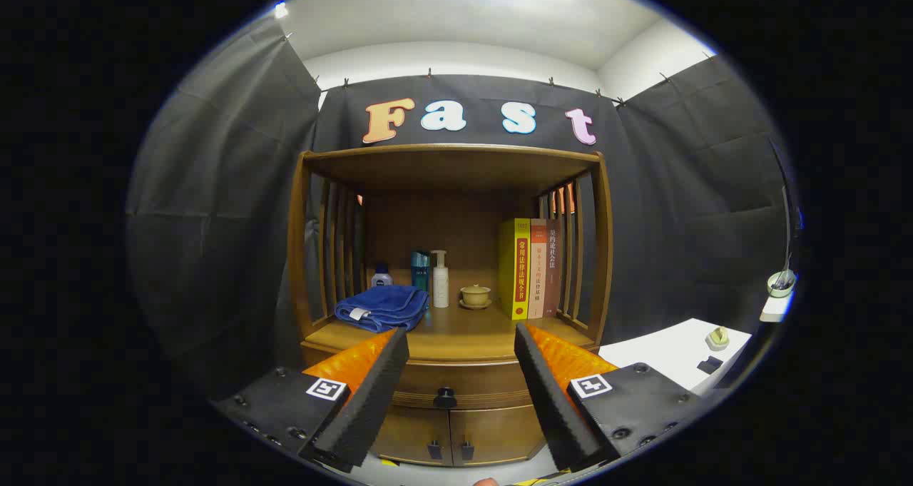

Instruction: Pull open the drawer, take out the items inside it, and place them on the countertop above the cabinet.

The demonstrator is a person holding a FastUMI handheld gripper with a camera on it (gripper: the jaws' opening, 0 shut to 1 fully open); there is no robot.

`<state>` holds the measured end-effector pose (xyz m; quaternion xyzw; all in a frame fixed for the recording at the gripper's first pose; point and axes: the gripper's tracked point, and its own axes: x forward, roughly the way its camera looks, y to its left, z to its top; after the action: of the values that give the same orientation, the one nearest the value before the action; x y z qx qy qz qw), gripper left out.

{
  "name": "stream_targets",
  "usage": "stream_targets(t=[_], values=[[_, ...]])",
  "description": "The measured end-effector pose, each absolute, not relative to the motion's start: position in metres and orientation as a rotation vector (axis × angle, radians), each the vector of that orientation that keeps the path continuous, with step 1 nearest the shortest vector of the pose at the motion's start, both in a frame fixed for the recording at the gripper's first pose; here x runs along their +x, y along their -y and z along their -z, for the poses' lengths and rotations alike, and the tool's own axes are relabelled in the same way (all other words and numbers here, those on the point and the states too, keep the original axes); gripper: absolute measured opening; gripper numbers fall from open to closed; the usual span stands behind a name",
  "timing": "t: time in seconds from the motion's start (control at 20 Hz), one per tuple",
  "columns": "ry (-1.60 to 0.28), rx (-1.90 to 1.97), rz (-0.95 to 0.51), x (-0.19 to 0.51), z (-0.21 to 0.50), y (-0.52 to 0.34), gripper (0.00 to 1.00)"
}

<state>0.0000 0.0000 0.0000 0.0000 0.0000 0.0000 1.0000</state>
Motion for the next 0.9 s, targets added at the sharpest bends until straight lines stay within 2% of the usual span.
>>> stream_targets(t=[0.9], values=[[0.009, -0.013, 0.008, -0.0024, -0.0083, 0.0044, 0.98]])
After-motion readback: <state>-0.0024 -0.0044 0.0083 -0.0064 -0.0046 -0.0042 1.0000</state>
